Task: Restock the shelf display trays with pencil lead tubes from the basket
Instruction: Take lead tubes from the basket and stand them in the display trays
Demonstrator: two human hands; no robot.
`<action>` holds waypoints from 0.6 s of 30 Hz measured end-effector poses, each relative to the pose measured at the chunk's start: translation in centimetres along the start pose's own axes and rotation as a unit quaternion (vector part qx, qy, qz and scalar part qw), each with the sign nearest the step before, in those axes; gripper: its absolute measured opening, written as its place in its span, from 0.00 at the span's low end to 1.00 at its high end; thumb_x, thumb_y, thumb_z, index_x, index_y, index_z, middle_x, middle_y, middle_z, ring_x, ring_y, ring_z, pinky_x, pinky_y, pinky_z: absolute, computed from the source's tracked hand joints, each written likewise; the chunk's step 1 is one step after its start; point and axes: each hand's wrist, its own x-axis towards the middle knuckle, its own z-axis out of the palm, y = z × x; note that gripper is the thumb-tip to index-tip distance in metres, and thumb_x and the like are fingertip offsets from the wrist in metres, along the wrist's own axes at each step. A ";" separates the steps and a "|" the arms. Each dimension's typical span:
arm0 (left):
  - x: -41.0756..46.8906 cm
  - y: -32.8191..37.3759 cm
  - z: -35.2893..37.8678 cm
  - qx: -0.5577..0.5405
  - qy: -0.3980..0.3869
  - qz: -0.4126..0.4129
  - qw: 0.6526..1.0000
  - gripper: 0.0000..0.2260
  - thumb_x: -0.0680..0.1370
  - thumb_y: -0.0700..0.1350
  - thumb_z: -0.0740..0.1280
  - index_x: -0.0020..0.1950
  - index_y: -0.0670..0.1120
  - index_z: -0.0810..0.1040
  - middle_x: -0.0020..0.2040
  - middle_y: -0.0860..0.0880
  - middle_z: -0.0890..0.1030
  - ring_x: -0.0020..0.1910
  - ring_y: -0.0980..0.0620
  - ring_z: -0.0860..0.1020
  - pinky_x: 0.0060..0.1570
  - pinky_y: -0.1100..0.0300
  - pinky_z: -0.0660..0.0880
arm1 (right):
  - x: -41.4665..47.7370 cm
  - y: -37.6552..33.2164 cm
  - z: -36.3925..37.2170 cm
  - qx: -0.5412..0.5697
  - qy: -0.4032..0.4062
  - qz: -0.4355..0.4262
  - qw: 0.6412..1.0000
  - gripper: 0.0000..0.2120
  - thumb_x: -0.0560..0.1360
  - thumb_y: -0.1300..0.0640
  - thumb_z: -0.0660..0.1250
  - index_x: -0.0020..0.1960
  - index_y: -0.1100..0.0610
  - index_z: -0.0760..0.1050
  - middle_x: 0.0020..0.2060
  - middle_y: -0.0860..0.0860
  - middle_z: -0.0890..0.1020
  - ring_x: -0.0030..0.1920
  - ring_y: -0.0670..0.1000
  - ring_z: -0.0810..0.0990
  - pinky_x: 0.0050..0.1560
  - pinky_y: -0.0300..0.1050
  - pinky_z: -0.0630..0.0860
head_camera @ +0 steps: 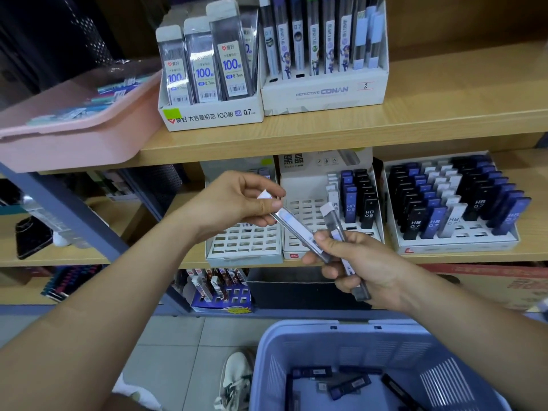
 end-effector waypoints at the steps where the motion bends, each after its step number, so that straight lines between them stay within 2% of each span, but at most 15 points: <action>1: -0.1 -0.1 -0.3 0.008 0.014 -0.001 1.000 0.11 0.71 0.37 0.71 0.53 0.41 0.80 0.39 0.43 0.84 0.36 0.51 0.82 0.38 0.65 0.79 | 0.2 0.1 0.1 -0.001 0.006 0.000 1.000 0.10 0.75 0.53 0.68 0.54 0.56 0.76 0.45 0.57 0.86 0.27 0.46 0.70 0.20 0.33 0.58; 3: -0.4 -0.4 -1.5 0.036 0.065 -0.002 0.997 0.09 0.70 0.36 0.72 0.50 0.40 0.81 0.41 0.39 0.84 0.37 0.48 0.83 0.37 0.65 0.79 | 0.5 0.1 0.4 -0.013 0.025 0.007 1.000 0.12 0.76 0.50 0.69 0.55 0.56 0.77 0.47 0.57 0.86 0.27 0.46 0.70 0.20 0.33 0.58; 5: -0.5 -1.2 -3.1 0.102 0.125 0.009 0.987 0.05 0.72 0.36 0.72 0.46 0.42 0.82 0.42 0.38 0.83 0.36 0.49 0.83 0.38 0.65 0.79 | 0.8 0.1 0.5 -0.021 0.043 0.020 0.999 0.13 0.76 0.49 0.69 0.57 0.54 0.77 0.47 0.56 0.86 0.29 0.47 0.71 0.21 0.34 0.59; 6: -0.5 -1.7 -3.9 0.165 0.151 0.016 0.974 0.03 0.72 0.37 0.72 0.44 0.44 0.82 0.41 0.40 0.82 0.35 0.50 0.82 0.38 0.62 0.79 | 1.0 0.1 0.5 -0.022 0.046 0.025 0.998 0.13 0.77 0.50 0.68 0.59 0.54 0.77 0.47 0.56 0.86 0.30 0.48 0.72 0.23 0.35 0.60; 8: -0.7 -2.8 -4.9 0.327 0.181 0.028 0.927 0.02 0.73 0.42 0.73 0.43 0.48 0.82 0.38 0.42 0.82 0.36 0.49 0.81 0.40 0.56 0.78 | 1.1 0.1 0.9 -0.027 0.041 0.029 0.998 0.12 0.79 0.52 0.66 0.61 0.54 0.77 0.46 0.56 0.86 0.32 0.49 0.73 0.27 0.38 0.62; 10: -0.8 -3.6 -5.1 0.411 0.198 0.045 0.889 0.03 0.72 0.45 0.74 0.45 0.49 0.82 0.39 0.46 0.81 0.38 0.49 0.77 0.39 0.58 0.73 | 1.2 0.3 1.4 -0.035 0.031 0.024 0.999 0.11 0.81 0.52 0.63 0.61 0.51 0.77 0.46 0.56 0.85 0.32 0.50 0.75 0.30 0.40 0.64; 12: -0.8 -4.1 -5.1 0.426 0.218 0.062 0.876 0.05 0.73 0.45 0.73 0.48 0.48 0.83 0.40 0.49 0.81 0.40 0.53 0.75 0.41 0.62 0.69 | 1.2 0.5 1.7 -0.055 0.019 0.018 0.998 0.11 0.81 0.47 0.61 0.60 0.46 0.77 0.47 0.56 0.86 0.32 0.50 0.77 0.29 0.39 0.66; 14: -0.7 -4.4 -5.1 0.433 0.234 0.078 0.867 0.05 0.74 0.44 0.72 0.49 0.47 0.83 0.42 0.50 0.81 0.41 0.54 0.74 0.43 0.64 0.67 | 1.2 0.6 2.0 -0.086 0.023 0.017 0.996 0.12 0.80 0.43 0.61 0.59 0.44 0.77 0.47 0.56 0.86 0.28 0.49 0.75 0.24 0.36 0.62; 18: -0.3 -5.2 -5.2 0.444 0.227 0.098 0.861 0.06 0.74 0.44 0.72 0.50 0.46 0.83 0.45 0.49 0.83 0.45 0.53 0.77 0.47 0.62 0.71 | 1.6 0.5 2.3 -0.083 0.048 0.030 0.995 0.13 0.81 0.44 0.60 0.58 0.48 0.77 0.40 0.54 0.84 0.24 0.46 0.68 0.22 0.35 0.56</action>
